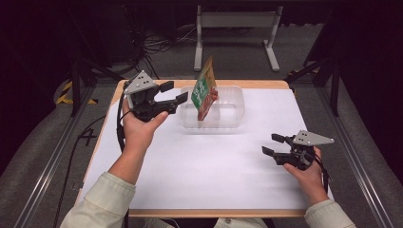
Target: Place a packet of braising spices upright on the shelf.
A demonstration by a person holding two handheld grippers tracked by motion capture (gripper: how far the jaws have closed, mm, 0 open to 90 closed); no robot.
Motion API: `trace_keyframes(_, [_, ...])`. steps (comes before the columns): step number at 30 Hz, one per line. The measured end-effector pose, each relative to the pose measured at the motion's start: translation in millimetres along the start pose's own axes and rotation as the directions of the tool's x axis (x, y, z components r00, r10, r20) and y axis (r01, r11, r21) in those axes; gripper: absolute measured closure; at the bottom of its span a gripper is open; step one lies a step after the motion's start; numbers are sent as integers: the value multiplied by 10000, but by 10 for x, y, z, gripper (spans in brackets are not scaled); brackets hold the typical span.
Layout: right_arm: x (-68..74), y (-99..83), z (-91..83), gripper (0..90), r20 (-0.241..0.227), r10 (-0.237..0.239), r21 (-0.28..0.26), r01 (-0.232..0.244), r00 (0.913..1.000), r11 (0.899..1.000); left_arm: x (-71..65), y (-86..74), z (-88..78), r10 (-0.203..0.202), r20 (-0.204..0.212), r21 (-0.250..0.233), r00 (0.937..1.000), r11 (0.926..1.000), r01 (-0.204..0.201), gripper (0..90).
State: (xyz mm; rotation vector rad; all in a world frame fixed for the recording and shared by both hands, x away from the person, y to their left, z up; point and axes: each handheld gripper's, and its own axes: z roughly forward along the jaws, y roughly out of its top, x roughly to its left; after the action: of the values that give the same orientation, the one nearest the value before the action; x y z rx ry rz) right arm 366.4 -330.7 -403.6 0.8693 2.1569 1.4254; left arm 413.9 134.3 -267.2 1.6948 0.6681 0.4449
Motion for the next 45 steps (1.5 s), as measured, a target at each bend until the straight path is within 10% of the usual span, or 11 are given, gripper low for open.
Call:
trace_keyframes(13, [-23,4,-22,322,-254,167,108,-164,9995,9998,23,-293,-331,-116,454,-67,9989,9999,119,288])
trace_keyframes(39, [-49,-51,-21,315,-375,241,163,-235,9990,9996,69,-1153,-426,-26,328,858,9995,9963,-2,301])
trace_keyframes(45, [-45,-70,8,313,-405,191,265,-180,9990,9995,89,-1446,-392,-557,236,680,9982,9962,540,328])
